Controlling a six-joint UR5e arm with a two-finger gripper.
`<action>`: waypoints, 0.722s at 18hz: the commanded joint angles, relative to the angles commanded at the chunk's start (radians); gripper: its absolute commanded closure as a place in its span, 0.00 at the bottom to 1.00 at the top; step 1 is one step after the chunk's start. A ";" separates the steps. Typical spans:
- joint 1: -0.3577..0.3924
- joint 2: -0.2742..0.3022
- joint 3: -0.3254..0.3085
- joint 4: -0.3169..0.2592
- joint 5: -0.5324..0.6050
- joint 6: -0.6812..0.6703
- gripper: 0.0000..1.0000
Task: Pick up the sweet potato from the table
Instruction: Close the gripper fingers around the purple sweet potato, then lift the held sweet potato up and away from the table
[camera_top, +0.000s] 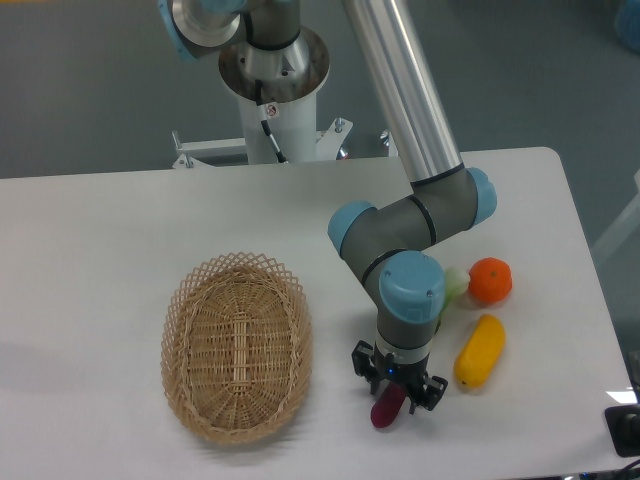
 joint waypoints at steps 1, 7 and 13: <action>0.000 0.003 0.005 0.000 0.000 0.000 0.83; 0.034 0.077 0.031 -0.015 -0.015 0.021 0.83; 0.115 0.173 0.049 -0.171 -0.048 0.155 0.83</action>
